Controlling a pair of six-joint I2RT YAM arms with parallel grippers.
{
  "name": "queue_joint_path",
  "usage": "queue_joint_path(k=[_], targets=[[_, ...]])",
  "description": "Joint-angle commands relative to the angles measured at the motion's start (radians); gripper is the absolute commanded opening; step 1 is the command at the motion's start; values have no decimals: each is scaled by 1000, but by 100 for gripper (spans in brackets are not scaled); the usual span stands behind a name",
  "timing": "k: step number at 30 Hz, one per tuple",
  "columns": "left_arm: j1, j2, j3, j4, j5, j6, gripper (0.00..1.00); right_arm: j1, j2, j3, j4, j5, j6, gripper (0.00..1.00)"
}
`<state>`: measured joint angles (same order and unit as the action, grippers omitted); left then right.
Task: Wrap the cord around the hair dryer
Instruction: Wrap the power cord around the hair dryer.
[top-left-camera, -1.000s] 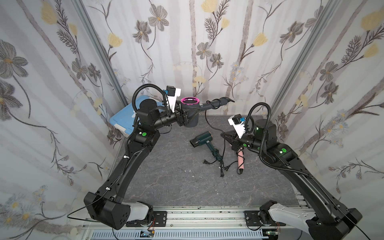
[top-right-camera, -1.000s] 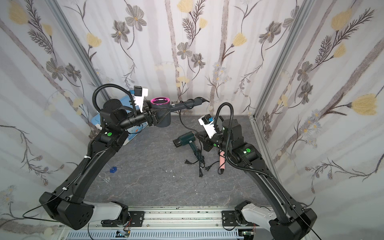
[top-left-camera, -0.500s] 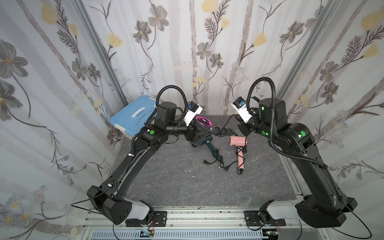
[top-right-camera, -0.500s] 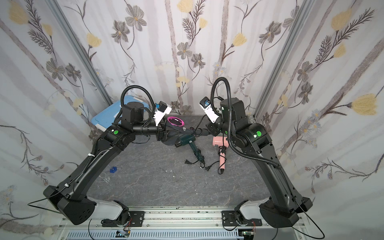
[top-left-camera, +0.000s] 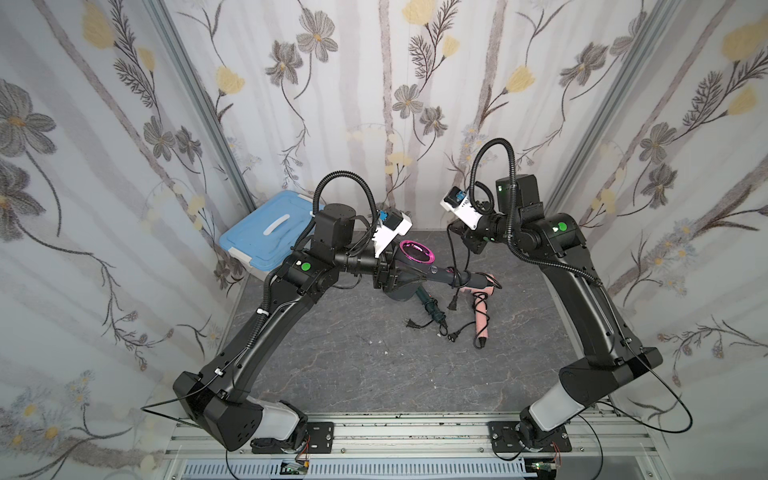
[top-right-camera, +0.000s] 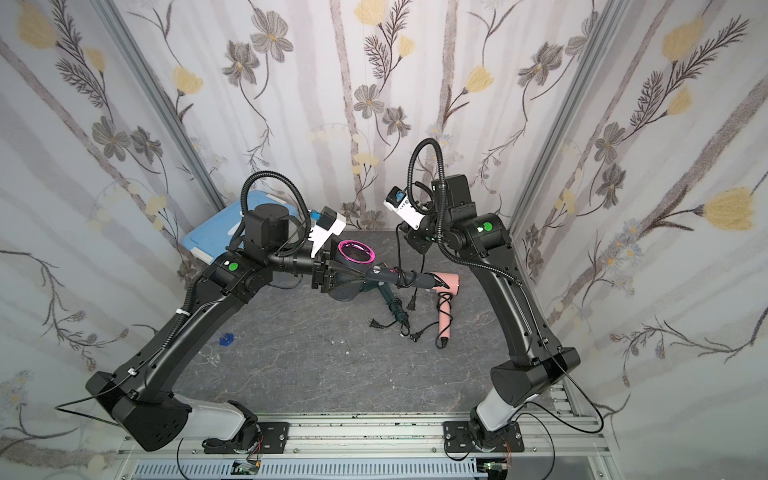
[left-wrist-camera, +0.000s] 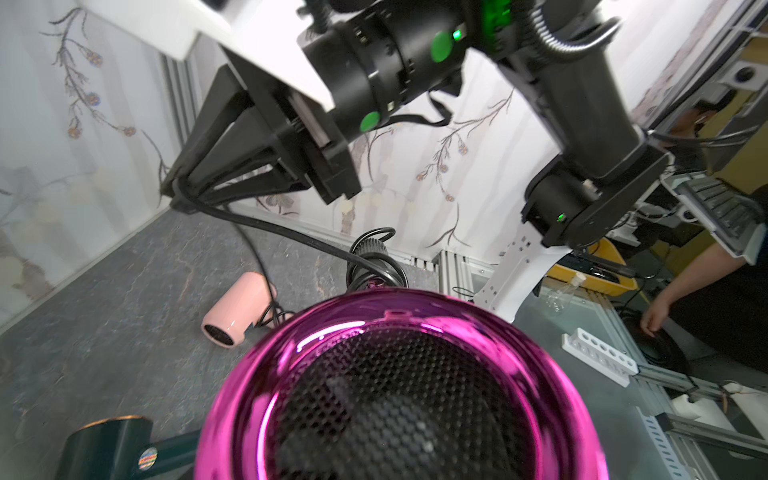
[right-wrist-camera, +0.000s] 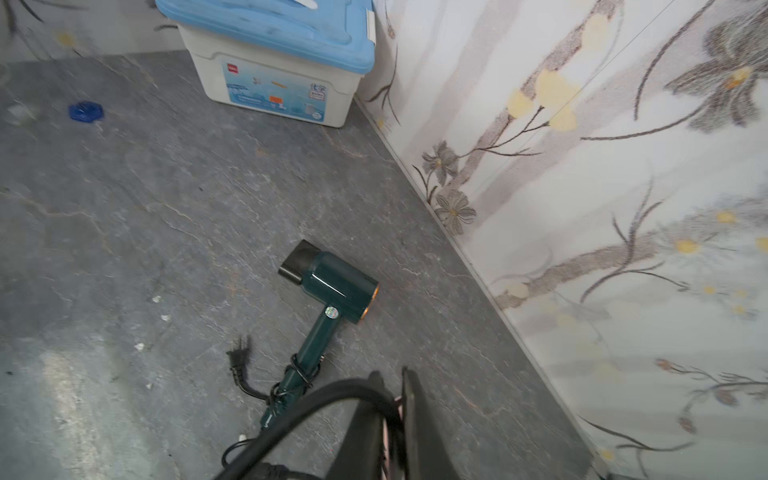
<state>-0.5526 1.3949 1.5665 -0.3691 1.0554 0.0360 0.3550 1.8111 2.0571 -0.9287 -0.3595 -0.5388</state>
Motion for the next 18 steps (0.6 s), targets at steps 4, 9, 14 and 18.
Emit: queue_joint_path(k=[4,9,14,18], targets=[[39,-1,-71,451,151,-335,0,-141,74,-9,20,-609,46,41],[54,10,-101,585,115,-443,0,-223,68,-79,27,-755,44,58],[65,22,-97,665,86,-515,0,-250,8,-183,89,-778,57,72],[63,53,-103,792,109,-622,0,-255,-9,-216,124,-734,82,88]])
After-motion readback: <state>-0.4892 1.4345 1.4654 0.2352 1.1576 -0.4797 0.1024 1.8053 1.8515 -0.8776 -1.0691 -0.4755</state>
